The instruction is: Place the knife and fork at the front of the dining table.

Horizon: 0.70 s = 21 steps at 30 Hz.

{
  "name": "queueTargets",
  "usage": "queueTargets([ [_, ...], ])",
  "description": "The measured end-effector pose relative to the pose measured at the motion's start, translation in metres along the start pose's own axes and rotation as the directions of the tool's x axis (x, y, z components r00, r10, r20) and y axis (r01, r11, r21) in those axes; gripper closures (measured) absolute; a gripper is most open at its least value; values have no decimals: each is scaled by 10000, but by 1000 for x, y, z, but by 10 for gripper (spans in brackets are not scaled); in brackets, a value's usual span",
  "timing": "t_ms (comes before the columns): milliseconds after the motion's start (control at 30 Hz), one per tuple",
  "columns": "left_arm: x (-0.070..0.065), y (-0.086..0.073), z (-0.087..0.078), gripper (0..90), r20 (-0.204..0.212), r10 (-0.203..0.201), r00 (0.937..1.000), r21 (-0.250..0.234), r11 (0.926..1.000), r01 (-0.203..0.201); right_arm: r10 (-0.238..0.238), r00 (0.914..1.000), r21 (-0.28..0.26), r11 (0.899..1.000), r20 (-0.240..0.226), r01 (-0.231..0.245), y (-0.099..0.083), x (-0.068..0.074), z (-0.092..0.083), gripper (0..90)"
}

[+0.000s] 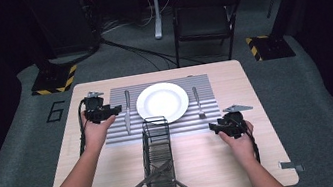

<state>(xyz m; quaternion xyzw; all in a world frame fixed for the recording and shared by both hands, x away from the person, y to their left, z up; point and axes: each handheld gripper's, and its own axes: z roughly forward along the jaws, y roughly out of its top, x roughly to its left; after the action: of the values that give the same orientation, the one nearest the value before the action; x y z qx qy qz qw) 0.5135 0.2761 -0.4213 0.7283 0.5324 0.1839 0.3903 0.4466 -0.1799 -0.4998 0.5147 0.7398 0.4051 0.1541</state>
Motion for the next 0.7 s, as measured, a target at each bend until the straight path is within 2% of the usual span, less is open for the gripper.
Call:
queueTargets([
  [100, -1, -2, -6, 450, 67, 214, 9997, 10, 9998, -215, 24, 10000, -48, 10000, -40, -24, 0, 0, -1, 519],
  [200, -2, -7, -11, 450, 224, 269, 9994, 28, 9996, -269, 39, 10000, -75, 10000, 6, -39, 0, 0, -3, 518],
  [333, -4, -14, -18, 448, 445, 144, 9989, -61, 9999, -142, 39, 10000, -67, 10000, 32, -39, 0, -1, -3, 518],
  [700, -6, -36, -38, 428, 631, 500, 9968, 15, 9987, -502, -79, 10000, -141, 9999, -19, 79, 1, 2, -5, 516],
])
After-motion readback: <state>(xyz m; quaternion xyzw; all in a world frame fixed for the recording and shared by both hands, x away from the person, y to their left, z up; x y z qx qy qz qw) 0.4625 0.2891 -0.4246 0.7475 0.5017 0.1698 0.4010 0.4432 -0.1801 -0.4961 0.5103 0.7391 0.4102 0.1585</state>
